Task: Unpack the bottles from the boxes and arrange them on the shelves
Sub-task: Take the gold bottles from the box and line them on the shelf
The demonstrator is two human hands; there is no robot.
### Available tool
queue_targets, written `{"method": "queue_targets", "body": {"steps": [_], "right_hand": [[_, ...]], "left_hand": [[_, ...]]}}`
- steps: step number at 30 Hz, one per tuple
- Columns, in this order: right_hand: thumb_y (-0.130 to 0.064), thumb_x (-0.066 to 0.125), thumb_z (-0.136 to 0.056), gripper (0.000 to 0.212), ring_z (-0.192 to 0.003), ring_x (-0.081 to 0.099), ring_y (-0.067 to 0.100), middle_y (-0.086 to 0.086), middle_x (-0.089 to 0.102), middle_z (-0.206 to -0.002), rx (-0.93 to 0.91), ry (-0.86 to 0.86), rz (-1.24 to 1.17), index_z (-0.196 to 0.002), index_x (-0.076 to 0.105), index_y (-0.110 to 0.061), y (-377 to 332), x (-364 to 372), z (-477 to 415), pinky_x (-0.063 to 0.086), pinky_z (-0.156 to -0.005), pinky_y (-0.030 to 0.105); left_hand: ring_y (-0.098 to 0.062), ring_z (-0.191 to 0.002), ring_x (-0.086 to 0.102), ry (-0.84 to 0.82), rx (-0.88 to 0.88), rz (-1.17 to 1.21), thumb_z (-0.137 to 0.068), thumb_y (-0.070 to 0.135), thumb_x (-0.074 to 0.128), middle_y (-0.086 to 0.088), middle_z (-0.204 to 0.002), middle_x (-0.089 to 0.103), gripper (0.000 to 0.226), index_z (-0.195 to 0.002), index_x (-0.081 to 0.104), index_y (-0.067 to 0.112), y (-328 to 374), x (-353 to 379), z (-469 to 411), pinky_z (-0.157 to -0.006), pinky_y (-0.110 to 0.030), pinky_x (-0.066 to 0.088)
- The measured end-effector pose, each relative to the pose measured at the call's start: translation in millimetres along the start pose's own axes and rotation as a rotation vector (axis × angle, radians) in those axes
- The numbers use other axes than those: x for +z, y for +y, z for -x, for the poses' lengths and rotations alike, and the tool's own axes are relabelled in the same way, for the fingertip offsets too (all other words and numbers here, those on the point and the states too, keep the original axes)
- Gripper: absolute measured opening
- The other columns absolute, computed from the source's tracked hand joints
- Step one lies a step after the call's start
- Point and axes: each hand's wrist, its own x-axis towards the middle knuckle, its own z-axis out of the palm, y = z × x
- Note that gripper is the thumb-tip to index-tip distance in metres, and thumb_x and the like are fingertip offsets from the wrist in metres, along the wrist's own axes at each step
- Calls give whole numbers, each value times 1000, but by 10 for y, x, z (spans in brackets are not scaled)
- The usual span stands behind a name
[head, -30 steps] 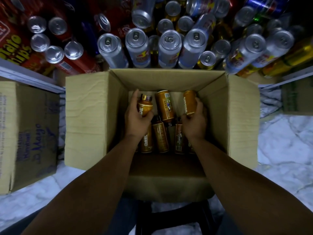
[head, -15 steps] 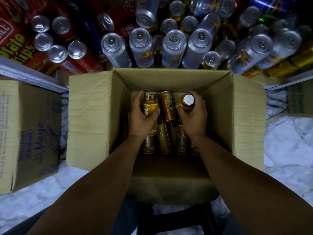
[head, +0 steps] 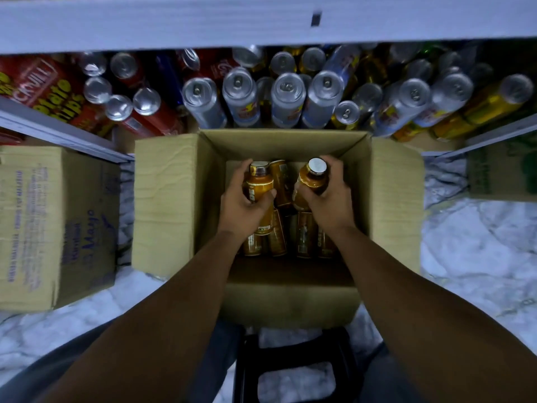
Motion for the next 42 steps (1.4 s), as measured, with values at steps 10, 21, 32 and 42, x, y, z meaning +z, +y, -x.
{"method": "queue_targets", "body": {"steps": [10, 21, 32, 42], "right_hand": [[-31, 84, -82, 68, -103, 60, -16, -29, 66, -112, -38, -71, -99, -142, 51, -33, -1724, -1154, 1134, 49, -87, 13], [-30, 83, -82, 59, -99, 63, -6, -30, 67, -104, -241, -21, -61, -130, 52, -45, -3996, -2614, 2101, 50, -85, 17], [-47, 83, -76, 62, -98, 66, 1, -20, 69, -104, -514, 148, -43, -129, 50, -48, -6001, -3599, 2719, 57, -89, 39], [-48, 83, -77, 65, -101, 65, 2, -24, 68, -107, -699, 401, 9, -132, 48, -49, -7384, -4132, 2740, 57, -93, 37]], "left_hand": [[-3, -105, 66, -43, 23, 43, -78, 5, 82, 7, -118, 67, 71, -136, 51, 30, 1729, -638, 1298, -84, -19, 55], [-9, -104, 67, -72, 270, 134, -79, -5, 78, 3, -116, 68, 67, -134, 53, 23, 4243, -1405, 2565, -88, -23, 54], [-8, -103, 67, -76, 579, 121, -76, -6, 80, 4, -114, 71, 72, -132, 55, 31, 6303, -2314, 3310, -87, -22, 51], [-14, -112, 66, -55, 835, 106, -75, 6, 84, 10, -120, 70, 74, -134, 54, 38, 7616, -2885, 3279, -95, -35, 55]]}}
